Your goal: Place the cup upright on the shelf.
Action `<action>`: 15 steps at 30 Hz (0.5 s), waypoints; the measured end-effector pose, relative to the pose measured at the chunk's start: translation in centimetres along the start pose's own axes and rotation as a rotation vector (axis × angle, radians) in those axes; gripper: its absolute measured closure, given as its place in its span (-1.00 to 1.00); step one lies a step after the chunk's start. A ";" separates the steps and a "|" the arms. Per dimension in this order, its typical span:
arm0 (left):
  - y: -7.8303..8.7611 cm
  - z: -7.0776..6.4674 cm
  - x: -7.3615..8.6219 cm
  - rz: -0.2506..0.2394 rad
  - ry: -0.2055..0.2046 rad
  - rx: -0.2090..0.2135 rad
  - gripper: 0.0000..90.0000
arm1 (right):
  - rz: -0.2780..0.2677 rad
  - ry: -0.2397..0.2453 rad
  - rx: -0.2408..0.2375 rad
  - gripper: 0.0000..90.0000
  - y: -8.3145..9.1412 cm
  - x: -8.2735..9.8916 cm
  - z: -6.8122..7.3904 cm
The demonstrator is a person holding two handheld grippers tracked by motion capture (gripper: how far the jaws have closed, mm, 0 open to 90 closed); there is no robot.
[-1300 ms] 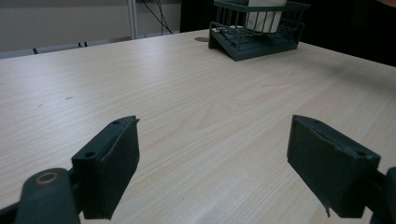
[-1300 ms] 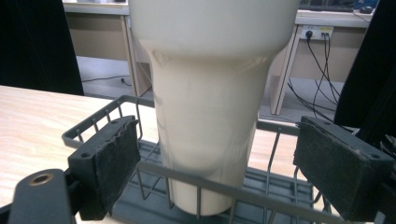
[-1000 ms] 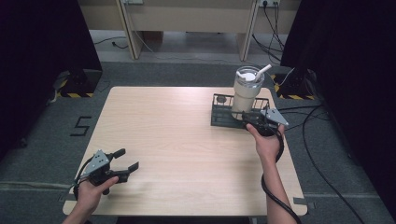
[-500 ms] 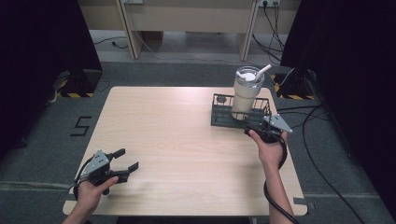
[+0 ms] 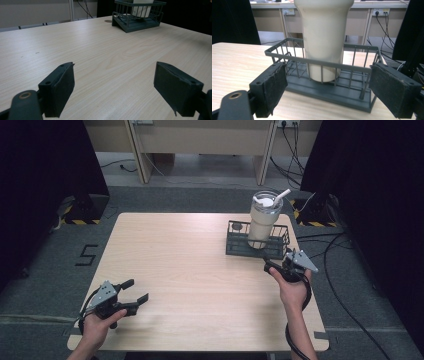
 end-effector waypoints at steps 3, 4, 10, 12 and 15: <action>0.0 0.0 0.0 0.000 -0.001 0.000 -0.64 | 0.004 -0.003 0.005 -0.66 1.0 0.4 -0.1; 0.0 0.0 0.0 0.000 -0.001 0.000 -0.64 | 0.004 -0.003 0.005 -0.66 1.0 0.4 -0.1; 0.0 0.0 0.0 0.000 0.000 -0.001 -0.64 | 0.012 -0.008 0.017 -0.66 2.8 1.3 -0.4; -0.1 0.0 0.0 0.002 0.002 -0.001 -0.64 | 0.013 -0.011 0.019 -0.66 3.1 1.4 -0.4; -0.1 -0.1 0.1 0.004 0.000 0.000 -0.64 | 0.012 -0.017 0.024 -0.66 3.8 1.9 -0.5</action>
Point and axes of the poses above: each handheld gripper's, and its own axes: y roughly backward along the jaws, x roughly out of its underside, z roughly to its left, the point moved 4 cm from there along -y, roughly forward along the jaws, and after that the axes turned 10 degrees about -z, right-handed, at the moved point
